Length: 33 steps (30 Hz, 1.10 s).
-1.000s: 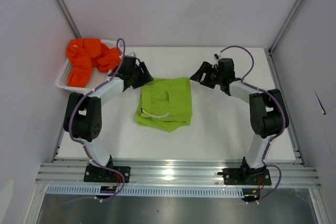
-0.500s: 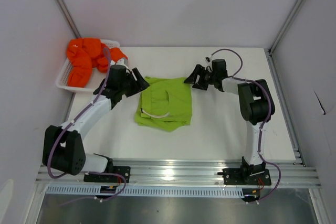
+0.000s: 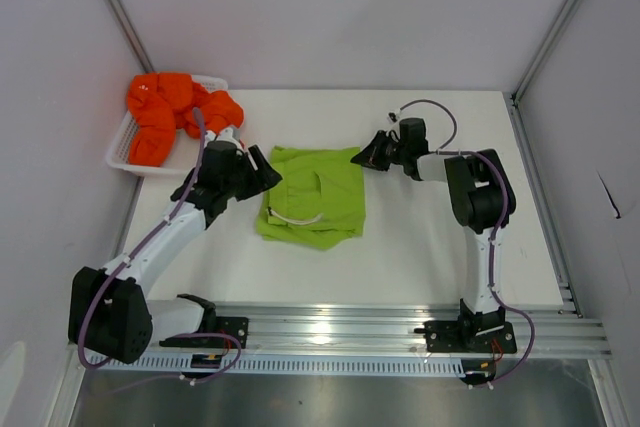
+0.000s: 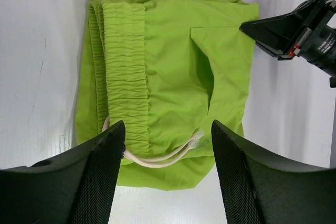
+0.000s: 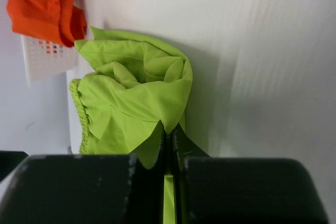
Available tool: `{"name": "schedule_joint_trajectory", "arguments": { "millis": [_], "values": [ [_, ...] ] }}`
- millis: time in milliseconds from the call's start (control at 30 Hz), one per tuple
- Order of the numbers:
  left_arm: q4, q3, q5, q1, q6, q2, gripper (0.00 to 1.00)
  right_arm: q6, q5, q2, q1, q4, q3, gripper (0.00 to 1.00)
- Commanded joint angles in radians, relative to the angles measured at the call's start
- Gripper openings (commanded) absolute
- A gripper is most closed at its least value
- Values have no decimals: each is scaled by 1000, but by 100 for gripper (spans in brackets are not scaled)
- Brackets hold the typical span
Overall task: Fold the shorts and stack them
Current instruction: Neatly place the folded shorts to the corner
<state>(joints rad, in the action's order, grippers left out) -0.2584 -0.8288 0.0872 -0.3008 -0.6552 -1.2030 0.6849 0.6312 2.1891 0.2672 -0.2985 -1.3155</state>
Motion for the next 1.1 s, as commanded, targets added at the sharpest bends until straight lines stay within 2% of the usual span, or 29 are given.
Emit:
{"name": "schedule_joint_trajectory", "arguments": {
  "millis": [0,233,300,333,367,433,467,500,533,600,700,967,1067],
  "values": [
    [4,8,-10,-6,-12,28,69,97,-63,-34,-16,-143,53,1],
    [8,19,-14,-6,-7,28,69,180,-238,-208,-143,-241,253,0],
    [13,22,-12,-8,-9,25,69,227,-286,-270,-229,-260,335,0],
    [21,29,-7,-8,-9,23,69,254,-318,-351,-255,-283,446,0],
    [24,31,-4,-8,-12,25,69,278,-397,-398,-332,-297,510,0],
    [34,40,-4,-11,-15,26,69,315,-474,-551,-379,-283,620,1],
    [38,45,-1,-11,-17,25,69,311,-516,-605,-391,-245,686,10],
    [42,46,3,-14,-17,25,69,289,-615,-656,-388,-199,703,53],
    [42,48,5,-14,-15,23,69,280,-674,-746,-381,-88,713,70],
    [41,46,6,-15,-14,20,69,269,-811,-816,-358,33,707,99],
    [38,45,13,-18,-12,25,69,242,-884,-899,-353,238,658,99],
    [25,57,8,-24,-14,56,69,48,-1094,-930,-238,533,441,97],
    [25,60,8,-27,-15,65,69,-7,-1034,-898,-226,550,406,97]
  ]
}}
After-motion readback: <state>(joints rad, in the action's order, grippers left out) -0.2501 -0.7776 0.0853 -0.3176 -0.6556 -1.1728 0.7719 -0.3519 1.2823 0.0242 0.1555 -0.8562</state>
